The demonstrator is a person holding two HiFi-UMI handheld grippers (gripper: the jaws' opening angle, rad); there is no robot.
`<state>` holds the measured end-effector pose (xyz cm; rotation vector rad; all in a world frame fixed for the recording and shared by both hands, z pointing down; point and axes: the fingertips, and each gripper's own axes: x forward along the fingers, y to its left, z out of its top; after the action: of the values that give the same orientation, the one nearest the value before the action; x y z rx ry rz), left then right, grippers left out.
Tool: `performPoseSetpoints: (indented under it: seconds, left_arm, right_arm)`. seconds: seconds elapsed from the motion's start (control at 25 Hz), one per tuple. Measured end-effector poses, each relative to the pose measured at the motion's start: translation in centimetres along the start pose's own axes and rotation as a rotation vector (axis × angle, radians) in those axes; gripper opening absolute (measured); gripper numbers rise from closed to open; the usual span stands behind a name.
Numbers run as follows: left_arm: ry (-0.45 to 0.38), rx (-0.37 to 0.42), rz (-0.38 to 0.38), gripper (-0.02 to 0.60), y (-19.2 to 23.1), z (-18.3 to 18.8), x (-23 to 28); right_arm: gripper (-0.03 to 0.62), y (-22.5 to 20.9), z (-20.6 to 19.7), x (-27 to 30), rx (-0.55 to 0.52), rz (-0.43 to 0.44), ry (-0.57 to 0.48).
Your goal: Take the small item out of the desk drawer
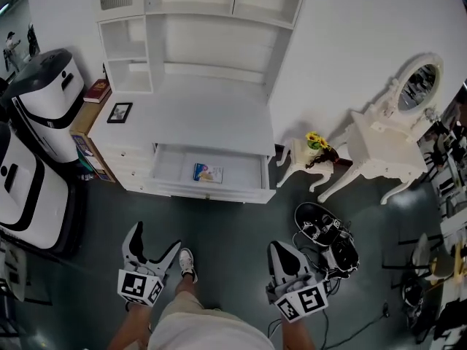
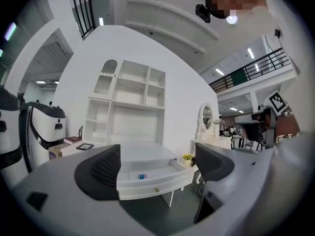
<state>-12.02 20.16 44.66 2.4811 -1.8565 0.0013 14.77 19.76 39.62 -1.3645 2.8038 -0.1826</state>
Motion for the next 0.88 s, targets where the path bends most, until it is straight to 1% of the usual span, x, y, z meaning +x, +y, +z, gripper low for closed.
performPoseSetpoints:
  seconds: [0.12,0.28,0.48,0.68,0.8,0.88]
  left_arm:
    - [0.019,0.002,-0.057,0.459,2.6,-0.9,6.2]
    - [0.046,-0.008,-0.139,0.459,6.7,-1.4,14.0]
    - [0.099,-0.038,-0.235,0.459,10.4,-3.2,21.0]
    - [0.172,-0.034,-0.327,0.459,11.2,-5.9,25.0]
    - [0.205,-0.027,-0.362,0.459,11.2,-6.8,27.3]
    - [0.230,-0.018,-0.383,0.459,11.1,-7.6,28.7]
  right_arm:
    - [0.009,-2.3,0.0,5.4,0.002,-0.033,0.027]
    - [0.009,-3.9,1.0,13.3,-0.006,-0.065,0.058]
    - [0.009,-5.4,2.2,21.5,0.002,-0.112,0.072]
    - [0.009,-6.8,1.9,25.1,0.002,-0.157,0.103]
    - [0.009,-8.4,1.8,26.3,0.015,-0.189,0.108]
    - [0.009,-9.3,1.7,27.2,0.021,-0.194,0.110]
